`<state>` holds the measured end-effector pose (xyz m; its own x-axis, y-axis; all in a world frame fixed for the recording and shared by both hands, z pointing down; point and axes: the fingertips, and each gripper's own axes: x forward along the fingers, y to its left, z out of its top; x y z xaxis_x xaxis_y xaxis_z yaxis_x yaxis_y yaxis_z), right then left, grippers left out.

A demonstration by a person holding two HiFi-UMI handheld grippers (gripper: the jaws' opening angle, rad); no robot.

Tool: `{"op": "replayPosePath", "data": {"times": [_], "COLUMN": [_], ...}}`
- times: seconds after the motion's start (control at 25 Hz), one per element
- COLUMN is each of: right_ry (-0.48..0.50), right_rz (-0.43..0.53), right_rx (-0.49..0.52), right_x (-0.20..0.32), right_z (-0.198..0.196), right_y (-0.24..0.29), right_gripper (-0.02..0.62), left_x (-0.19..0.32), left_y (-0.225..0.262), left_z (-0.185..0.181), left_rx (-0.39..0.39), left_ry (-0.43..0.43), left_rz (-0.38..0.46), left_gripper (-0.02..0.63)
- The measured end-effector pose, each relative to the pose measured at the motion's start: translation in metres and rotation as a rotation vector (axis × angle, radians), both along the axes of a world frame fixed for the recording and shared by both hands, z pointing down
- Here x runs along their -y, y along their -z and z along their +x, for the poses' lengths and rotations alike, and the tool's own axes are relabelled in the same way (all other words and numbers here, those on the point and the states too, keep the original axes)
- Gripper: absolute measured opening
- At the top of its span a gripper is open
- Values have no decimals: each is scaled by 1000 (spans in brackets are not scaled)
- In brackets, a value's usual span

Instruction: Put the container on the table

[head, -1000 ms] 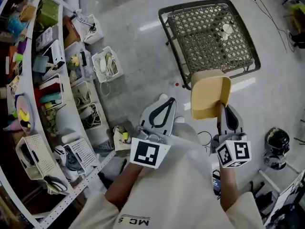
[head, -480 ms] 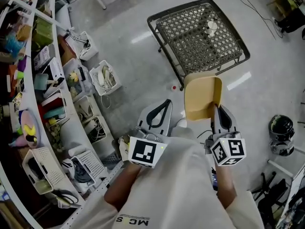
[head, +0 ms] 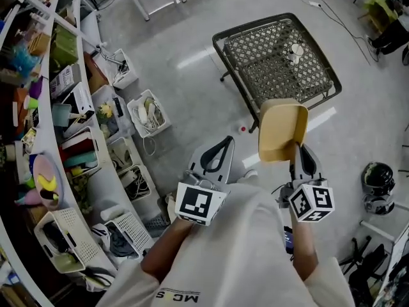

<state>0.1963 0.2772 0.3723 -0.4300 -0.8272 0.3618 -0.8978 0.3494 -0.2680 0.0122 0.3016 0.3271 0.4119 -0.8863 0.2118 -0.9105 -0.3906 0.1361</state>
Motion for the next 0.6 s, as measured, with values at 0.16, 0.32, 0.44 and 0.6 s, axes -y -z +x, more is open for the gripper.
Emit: {"op": "replayPosePath", "data": {"times": [0.16,0.32,0.44,0.6], "right_ry": [-22,-28,-18,-20], "right_rz": [3,-5,-11,-33], "right_rx": [-5,0,-11,-9], "right_x": [2,7,19,45], "right_z": [-22,-44,-54,-70], "right_y": [-3,-3,-5,-16], "right_gripper": [28,28,28,28], "left_x": [1,9,22,43], "left_y": [1,-1,1,-3], "left_z": [-27,-47,-51,-56], "left_rx": [32,46,34,8], "left_ry": [-23,-39,-48,-60], "left_rz": [38,48,50,31], "left_gripper": [23,23,23,23]}}
